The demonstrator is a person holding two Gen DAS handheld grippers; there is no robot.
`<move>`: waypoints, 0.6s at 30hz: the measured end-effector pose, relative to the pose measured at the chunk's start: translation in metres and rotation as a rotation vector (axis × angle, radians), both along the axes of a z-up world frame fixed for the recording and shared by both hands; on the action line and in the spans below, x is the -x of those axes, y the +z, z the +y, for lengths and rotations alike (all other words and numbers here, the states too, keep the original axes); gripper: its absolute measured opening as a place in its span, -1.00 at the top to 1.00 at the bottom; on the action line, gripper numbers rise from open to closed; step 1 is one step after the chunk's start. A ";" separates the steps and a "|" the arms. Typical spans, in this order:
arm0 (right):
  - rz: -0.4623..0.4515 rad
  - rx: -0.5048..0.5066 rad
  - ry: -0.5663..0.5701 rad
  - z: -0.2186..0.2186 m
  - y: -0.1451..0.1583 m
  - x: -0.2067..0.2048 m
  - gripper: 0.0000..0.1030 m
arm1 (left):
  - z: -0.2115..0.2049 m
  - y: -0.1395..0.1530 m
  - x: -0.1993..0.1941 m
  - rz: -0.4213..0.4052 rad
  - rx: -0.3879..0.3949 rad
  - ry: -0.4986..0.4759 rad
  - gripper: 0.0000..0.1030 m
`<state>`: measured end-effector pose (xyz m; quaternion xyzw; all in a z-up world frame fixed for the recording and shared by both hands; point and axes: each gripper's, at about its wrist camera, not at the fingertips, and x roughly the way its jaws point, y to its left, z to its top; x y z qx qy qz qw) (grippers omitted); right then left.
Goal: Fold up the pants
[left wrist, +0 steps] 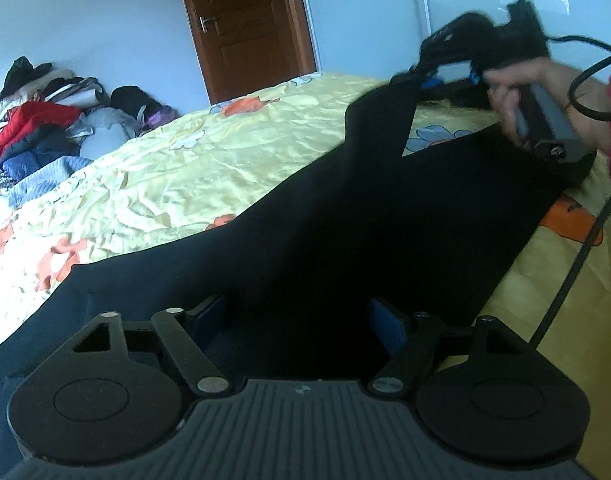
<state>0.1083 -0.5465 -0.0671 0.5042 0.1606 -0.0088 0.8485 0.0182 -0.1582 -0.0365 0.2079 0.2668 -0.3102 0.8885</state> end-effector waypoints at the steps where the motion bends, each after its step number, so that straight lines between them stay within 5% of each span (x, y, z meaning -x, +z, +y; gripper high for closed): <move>1: -0.021 0.010 -0.010 0.000 0.006 0.005 0.83 | 0.000 0.000 -0.001 0.003 0.011 -0.006 -0.36; 3: -0.056 0.045 -0.018 0.002 0.022 0.021 0.83 | 0.002 0.000 -0.002 0.013 0.033 -0.014 0.23; 6: -0.085 0.107 -0.027 0.005 0.036 0.047 0.83 | 0.007 0.001 -0.002 0.019 0.066 -0.015 0.78; 13: -0.019 0.157 -0.062 0.004 0.024 0.116 0.83 | 0.032 0.009 -0.001 0.099 0.181 -0.046 0.93; 18: 0.042 0.130 -0.031 -0.008 0.024 0.099 0.83 | 0.045 0.033 -0.022 0.105 0.307 0.026 0.91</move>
